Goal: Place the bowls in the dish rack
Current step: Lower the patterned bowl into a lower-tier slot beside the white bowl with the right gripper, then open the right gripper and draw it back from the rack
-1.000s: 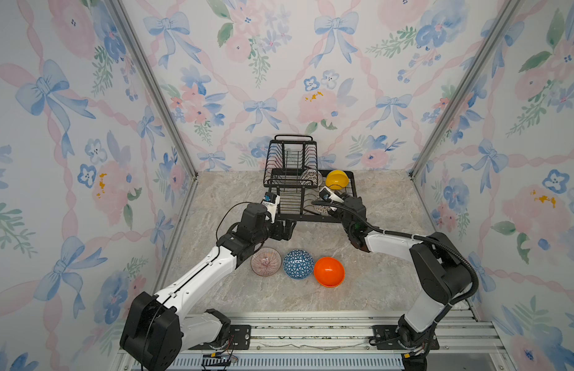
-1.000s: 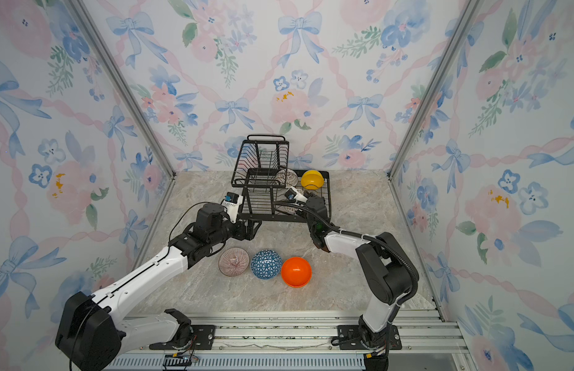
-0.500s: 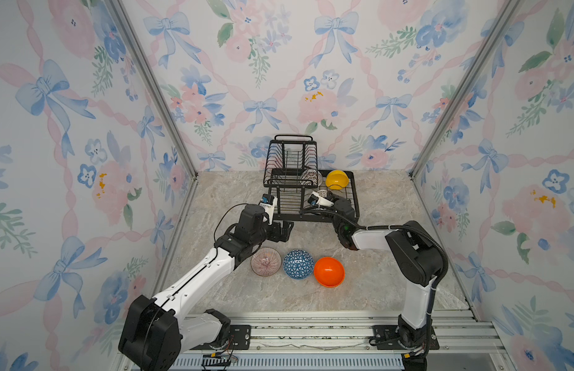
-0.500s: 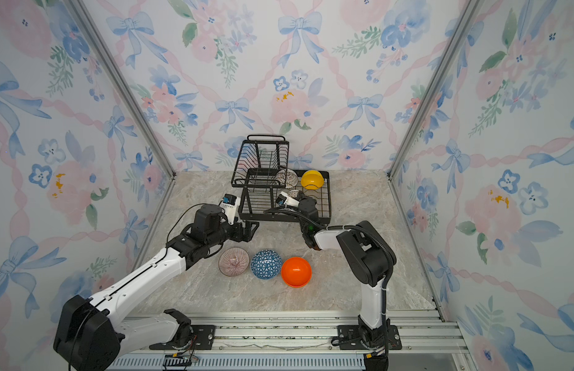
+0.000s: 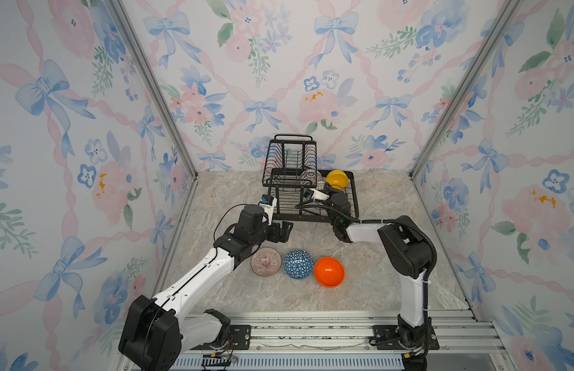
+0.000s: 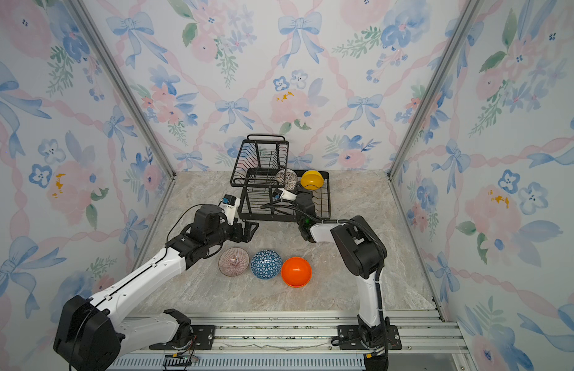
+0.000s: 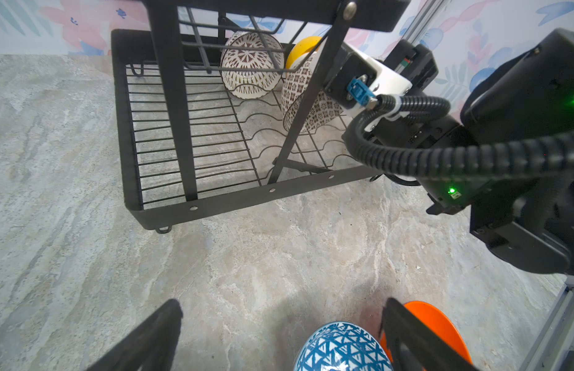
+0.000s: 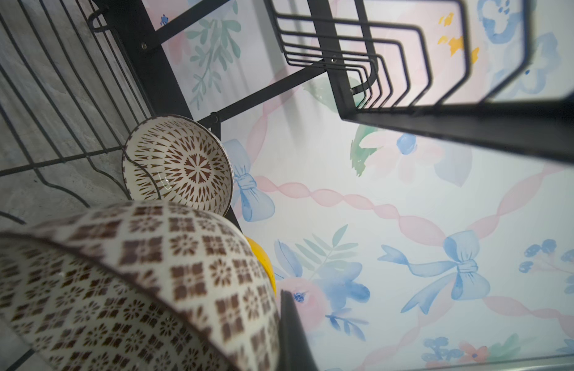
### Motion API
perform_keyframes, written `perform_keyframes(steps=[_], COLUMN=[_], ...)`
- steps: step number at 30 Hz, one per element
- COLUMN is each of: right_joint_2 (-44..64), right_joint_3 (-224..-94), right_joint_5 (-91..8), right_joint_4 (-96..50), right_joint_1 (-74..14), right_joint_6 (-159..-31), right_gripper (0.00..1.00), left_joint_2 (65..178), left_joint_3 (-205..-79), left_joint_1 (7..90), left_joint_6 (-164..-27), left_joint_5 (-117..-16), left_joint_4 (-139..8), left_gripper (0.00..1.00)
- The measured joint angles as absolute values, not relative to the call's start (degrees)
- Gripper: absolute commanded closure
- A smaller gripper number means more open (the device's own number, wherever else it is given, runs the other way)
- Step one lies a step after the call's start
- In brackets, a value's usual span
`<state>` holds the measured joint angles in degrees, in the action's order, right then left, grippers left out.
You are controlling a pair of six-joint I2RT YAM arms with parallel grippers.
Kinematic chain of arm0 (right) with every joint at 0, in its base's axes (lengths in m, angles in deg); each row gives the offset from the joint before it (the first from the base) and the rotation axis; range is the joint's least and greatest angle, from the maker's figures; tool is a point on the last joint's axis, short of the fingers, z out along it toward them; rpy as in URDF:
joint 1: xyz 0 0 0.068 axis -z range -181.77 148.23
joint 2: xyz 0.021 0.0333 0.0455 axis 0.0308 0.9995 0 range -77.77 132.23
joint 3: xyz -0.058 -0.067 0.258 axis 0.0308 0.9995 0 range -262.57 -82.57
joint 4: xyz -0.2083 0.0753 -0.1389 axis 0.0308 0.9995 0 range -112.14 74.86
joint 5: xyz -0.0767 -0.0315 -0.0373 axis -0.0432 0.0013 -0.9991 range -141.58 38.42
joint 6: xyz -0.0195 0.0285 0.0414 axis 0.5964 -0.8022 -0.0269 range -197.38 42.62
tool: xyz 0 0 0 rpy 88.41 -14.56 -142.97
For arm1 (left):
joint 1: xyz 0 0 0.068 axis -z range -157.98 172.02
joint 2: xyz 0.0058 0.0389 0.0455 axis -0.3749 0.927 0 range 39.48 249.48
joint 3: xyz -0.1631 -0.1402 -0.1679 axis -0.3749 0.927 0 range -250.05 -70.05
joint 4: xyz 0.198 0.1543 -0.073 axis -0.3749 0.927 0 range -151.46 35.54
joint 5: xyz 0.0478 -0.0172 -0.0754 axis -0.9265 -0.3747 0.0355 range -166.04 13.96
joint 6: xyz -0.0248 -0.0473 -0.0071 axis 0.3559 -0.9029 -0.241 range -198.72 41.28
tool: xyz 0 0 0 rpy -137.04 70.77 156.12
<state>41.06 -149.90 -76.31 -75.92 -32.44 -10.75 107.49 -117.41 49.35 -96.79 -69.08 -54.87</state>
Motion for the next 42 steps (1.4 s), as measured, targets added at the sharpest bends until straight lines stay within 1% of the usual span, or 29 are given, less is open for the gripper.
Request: perform_keyframes(steps=[18,31,42], right_joint_2=[48.93,54.04,58.83], right_joint_3=[-159.56,-164.44,-168.04], right_joint_5=[-76.51,-73.69,-75.11], right_joint_4=[-75.77,-75.85,-80.2], right_joint_1=[-30.59,-30.3,-29.91], right_joint_6=[-8.8,-12.89,-13.92], right_gripper=[1.0,1.0,1.0], left_joint_2=[107.55,108.01,108.71], left_joint_3=[-117.41,-117.41,-117.41], left_joint_1=[49.35,49.35,49.35], left_joint_6=[-96.79,-96.81,-96.81], left_joint_5=[-69.08,-69.08,-69.06], left_joint_4=[-54.08,-54.04,-54.04], left_gripper=[0.02,0.02,0.02])
